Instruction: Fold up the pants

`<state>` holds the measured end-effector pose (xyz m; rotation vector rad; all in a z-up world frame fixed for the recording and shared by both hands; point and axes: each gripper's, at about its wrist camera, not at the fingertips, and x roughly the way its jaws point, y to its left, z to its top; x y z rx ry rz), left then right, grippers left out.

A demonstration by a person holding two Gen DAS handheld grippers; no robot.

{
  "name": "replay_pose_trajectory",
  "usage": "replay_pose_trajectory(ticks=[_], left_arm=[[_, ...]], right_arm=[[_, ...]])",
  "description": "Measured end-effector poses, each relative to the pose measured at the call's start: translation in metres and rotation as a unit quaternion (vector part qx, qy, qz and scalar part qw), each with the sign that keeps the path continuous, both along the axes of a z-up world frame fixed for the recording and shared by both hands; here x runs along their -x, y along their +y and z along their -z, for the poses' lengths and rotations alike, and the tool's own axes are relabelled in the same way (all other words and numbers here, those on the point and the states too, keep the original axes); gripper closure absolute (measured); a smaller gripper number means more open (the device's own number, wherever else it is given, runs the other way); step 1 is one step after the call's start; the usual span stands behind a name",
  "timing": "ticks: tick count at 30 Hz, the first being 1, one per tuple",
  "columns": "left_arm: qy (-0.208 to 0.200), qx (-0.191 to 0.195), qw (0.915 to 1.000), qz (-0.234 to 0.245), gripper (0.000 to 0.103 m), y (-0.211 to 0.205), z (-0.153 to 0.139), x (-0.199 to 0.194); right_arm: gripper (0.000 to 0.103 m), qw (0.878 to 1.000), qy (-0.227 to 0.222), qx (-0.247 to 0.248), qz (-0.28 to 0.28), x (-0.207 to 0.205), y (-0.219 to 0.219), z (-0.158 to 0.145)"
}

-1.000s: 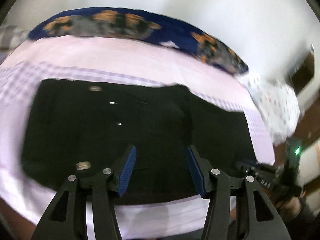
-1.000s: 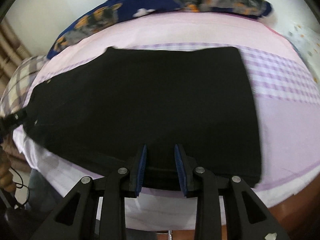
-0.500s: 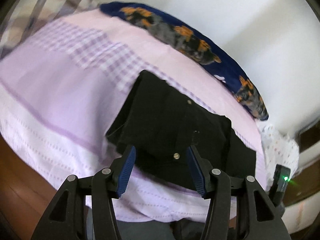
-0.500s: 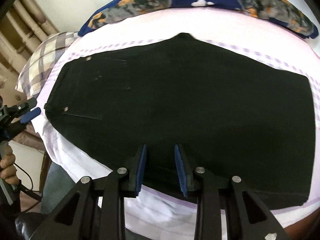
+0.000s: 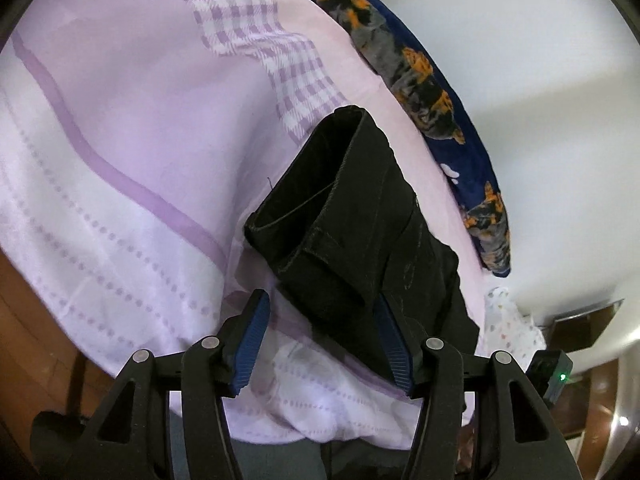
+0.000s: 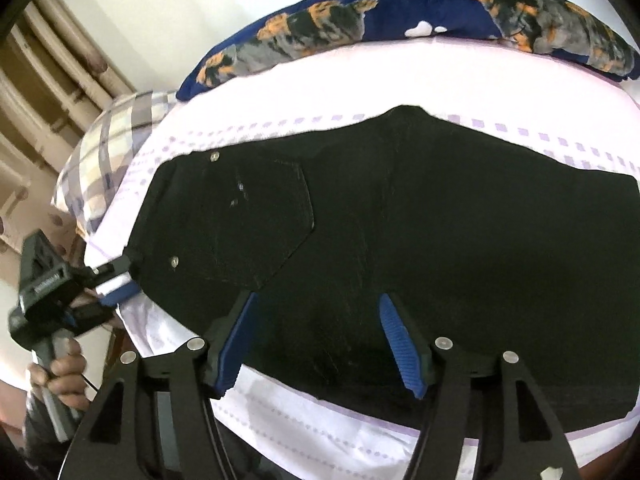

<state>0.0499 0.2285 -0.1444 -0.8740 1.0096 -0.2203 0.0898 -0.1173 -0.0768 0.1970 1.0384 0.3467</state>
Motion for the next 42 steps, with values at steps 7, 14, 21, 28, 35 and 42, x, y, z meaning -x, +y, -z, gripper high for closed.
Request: replay_pose_trajectory(ticks=[7, 14, 21, 28, 35, 42], left_arm=[[-0.025, 0.014, 0.9995, -0.012, 0.044, 0.009, 0.011, -0.006], [-0.055, 0.002, 0.9984, -0.017, 0.039, 0.009, 0.011, -0.021], [-0.065, -0.046, 0.9966, -0.019, 0.031, -0.009, 0.003, -0.027], [-0.055, -0.116, 0.9916, -0.011, 0.054, -0.02, 0.001, -0.032], [-0.057, -0.139, 0.9886, -0.001, 0.071, -0.021, -0.007, -0.032], [-0.111, -0.218, 0.9694, 0.016, 0.078, -0.052, -0.048, -0.025]], right_arm=[[0.041, 1.0, -0.001, -0.001, 0.012, -0.001, -0.001, -0.001], [0.041, 1.0, 0.005, 0.001, 0.014, -0.002, 0.001, 0.003], [0.041, 1.0, 0.003, 0.002, 0.013, -0.003, 0.005, 0.003], [0.04, 0.999, -0.003, -0.011, 0.034, 0.002, -0.003, 0.002], [0.04, 0.999, -0.006, -0.021, 0.045, 0.003, -0.008, -0.001], [0.04, 0.998, -0.02, -0.032, 0.06, 0.005, -0.016, -0.01]])
